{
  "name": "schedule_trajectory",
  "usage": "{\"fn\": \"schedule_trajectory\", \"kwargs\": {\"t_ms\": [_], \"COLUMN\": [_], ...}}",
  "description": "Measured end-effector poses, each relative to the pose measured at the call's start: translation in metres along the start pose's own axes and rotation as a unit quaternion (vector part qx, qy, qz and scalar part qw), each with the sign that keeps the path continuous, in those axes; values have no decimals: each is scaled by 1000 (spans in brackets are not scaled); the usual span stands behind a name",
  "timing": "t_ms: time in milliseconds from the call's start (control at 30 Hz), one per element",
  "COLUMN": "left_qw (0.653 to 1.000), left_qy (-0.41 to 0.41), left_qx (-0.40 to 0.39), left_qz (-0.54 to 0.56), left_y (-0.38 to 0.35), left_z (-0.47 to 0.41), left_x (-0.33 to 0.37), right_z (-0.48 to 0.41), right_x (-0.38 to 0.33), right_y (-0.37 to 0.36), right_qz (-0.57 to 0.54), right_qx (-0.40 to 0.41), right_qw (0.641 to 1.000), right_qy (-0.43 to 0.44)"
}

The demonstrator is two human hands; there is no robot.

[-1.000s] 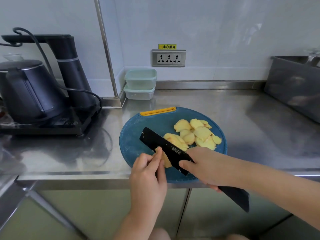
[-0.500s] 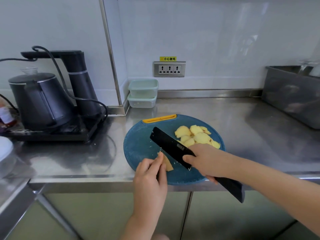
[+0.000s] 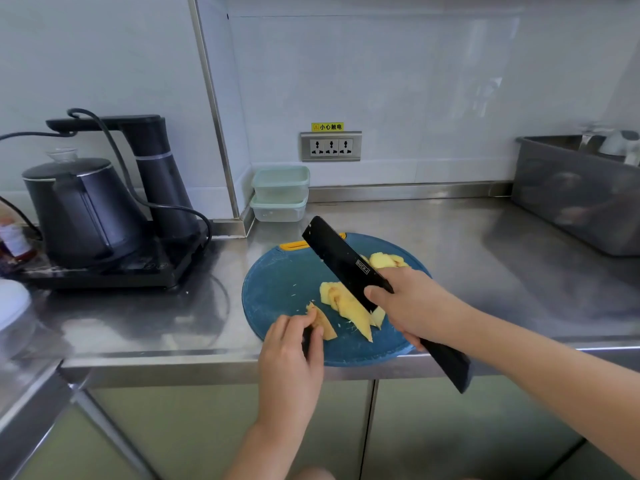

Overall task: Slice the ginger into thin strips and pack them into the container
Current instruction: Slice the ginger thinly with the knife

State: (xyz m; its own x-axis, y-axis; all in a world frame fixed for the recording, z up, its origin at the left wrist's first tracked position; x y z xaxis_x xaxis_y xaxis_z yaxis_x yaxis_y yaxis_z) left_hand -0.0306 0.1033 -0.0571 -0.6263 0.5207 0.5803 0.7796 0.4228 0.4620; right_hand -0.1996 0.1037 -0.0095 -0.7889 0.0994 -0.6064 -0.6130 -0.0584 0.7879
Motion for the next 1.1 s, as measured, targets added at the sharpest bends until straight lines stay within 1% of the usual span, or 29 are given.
{"fn": "schedule_trajectory", "kwargs": {"t_ms": [333,567,833,933,1100], "left_qw": [1000,1000,1000,1000,1000], "left_qy": [1,-2,0,-1,-3], "left_qx": [0,-2,-7,-3,-2], "left_qz": [11,13,18,18,26], "left_y": [-1,-1,-2,-1,-1], "left_z": [0,1,0,0,0], "left_x": [-2,0,0,-1,-2], "right_z": [8,6,5,4,3], "right_x": [-2,-4,-4,-3,-3], "right_y": [-31,-37,-38,-38,-39], "right_qz": [6,8,30,29,30], "right_qx": [-65,-80,-70,-66,-81], "right_qw": [998,997,997,997,996], "right_qy": [5,14,25,21,9]}}
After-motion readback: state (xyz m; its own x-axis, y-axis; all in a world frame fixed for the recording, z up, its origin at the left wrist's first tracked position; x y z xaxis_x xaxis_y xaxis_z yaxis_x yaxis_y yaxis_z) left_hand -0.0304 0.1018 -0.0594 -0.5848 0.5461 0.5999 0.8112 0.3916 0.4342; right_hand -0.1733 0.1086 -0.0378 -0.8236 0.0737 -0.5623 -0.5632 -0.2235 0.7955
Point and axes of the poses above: each hand's wrist, its own z-axis away from the middle knuckle, its own y-axis out of the back of the hand, x = y × z, the point moved 9 cm from there along -z, towards the middle knuckle, and after that the axes turned 2 degrees about y, right-handed, at the moved point
